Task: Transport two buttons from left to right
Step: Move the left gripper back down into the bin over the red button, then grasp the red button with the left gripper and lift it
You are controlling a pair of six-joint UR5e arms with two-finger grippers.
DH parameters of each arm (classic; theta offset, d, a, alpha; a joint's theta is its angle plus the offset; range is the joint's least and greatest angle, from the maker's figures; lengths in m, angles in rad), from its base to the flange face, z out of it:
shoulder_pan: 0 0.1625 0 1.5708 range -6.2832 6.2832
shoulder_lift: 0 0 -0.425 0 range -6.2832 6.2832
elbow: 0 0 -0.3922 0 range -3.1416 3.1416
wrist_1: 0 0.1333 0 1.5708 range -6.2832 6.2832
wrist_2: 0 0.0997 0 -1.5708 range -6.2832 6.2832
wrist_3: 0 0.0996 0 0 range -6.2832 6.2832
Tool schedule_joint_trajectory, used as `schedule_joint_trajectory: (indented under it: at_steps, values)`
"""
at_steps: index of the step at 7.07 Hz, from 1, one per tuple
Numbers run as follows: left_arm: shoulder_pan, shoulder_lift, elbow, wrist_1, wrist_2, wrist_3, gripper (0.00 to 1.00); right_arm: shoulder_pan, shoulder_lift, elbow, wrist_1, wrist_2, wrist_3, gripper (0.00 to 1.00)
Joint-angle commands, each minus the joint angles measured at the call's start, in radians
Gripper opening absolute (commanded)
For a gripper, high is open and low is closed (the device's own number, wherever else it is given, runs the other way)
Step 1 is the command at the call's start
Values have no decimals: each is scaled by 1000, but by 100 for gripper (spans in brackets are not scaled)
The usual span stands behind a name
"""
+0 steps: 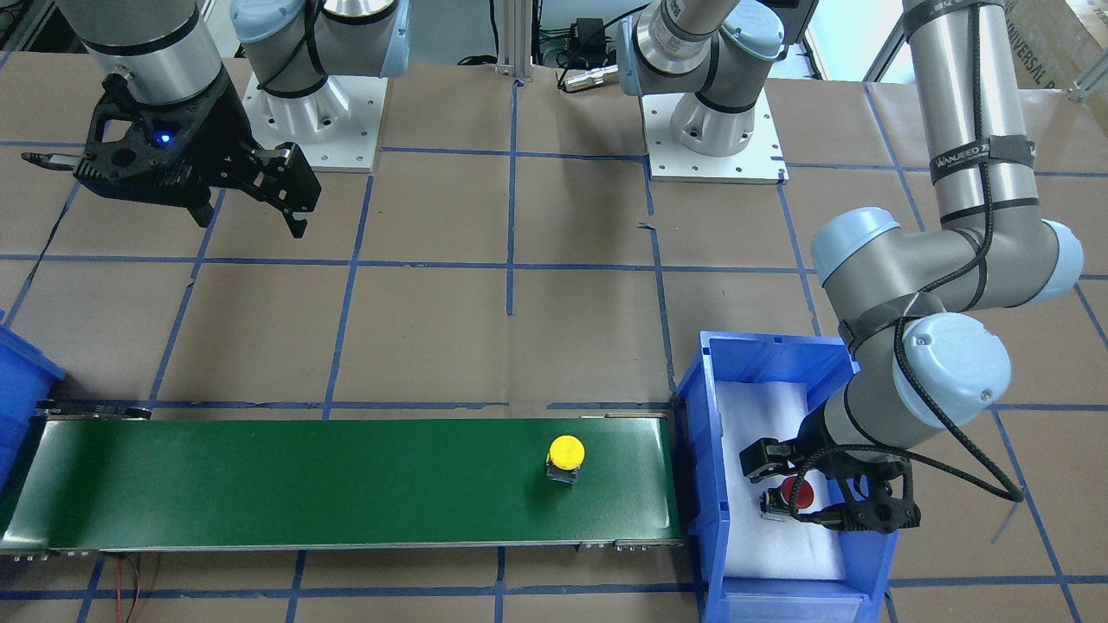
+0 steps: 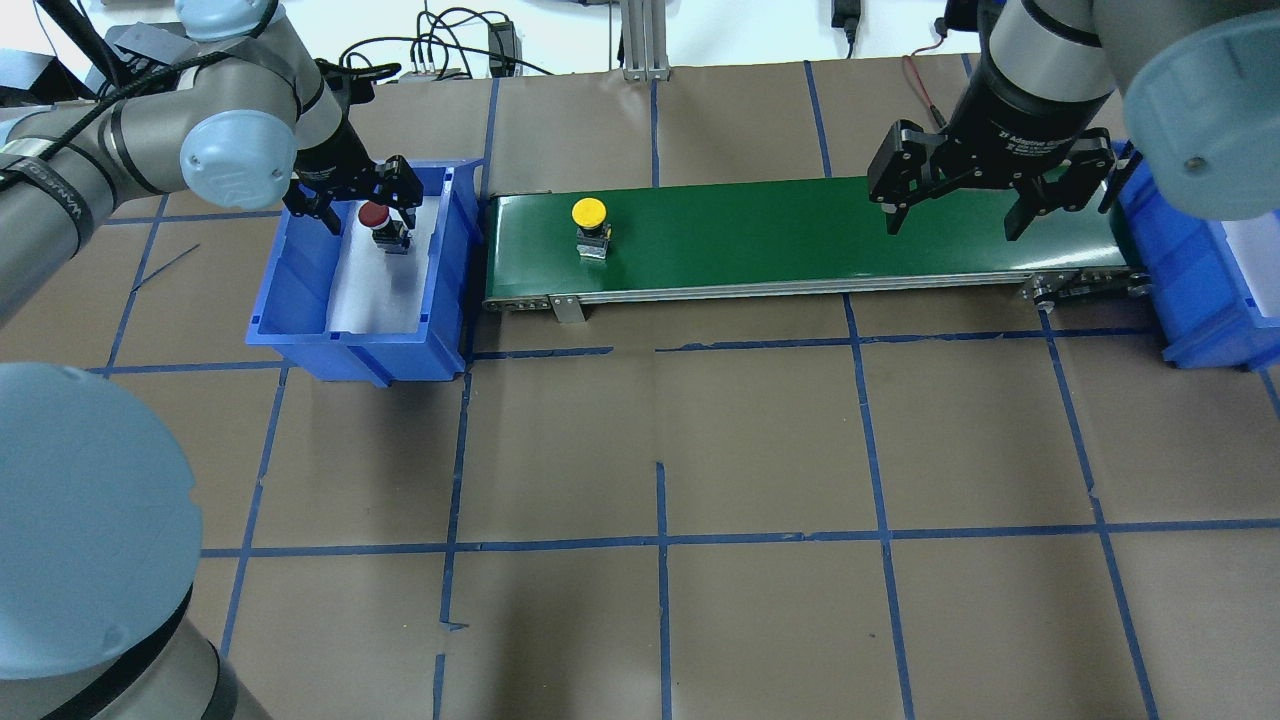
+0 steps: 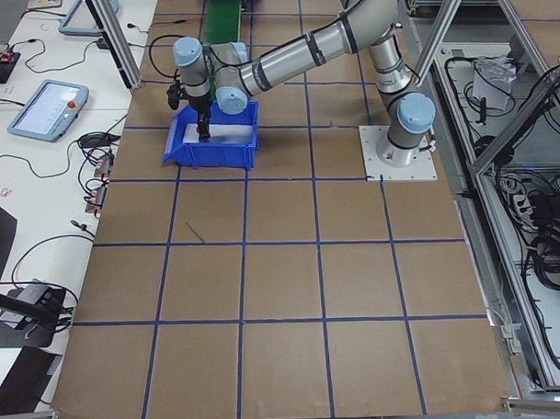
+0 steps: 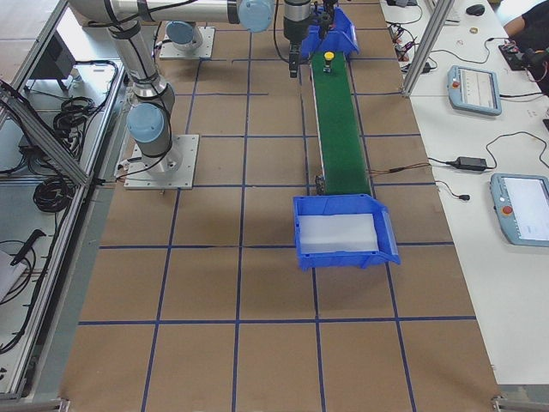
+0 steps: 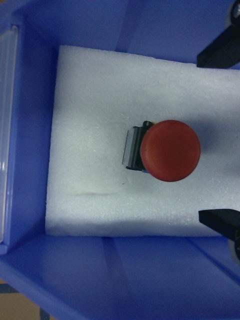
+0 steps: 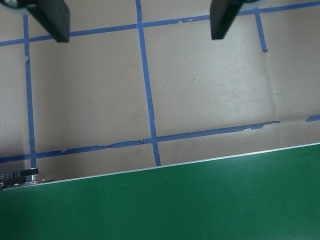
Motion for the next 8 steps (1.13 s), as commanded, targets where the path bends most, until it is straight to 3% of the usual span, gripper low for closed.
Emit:
schedule_joint_trajectory:
  at_steps: [1, 2, 3, 5, 6, 8]
  values:
    - [2, -44, 12, 62, -3, 0, 98, 2, 0, 0, 0, 0, 0, 100]
    - [2, -46, 15, 63, -3, 2, 94, 3, 0, 0, -2, 0, 0, 100]
    - [2, -46, 16, 63, -3, 2, 83, 3, -2, -2, -2, 0, 0, 100]
    - [2, -32, 2, 63, -2, -4, 49, 3, 0, -5, 0, 0, -1, 100]
    - [2, -29, 7, 63, -2, -4, 41, 3, 0, -5, 0, 2, 0, 100]
    - [2, 4, 15, 54, 1, -9, 36, -6, 0, -3, 0, 0, -1, 100]
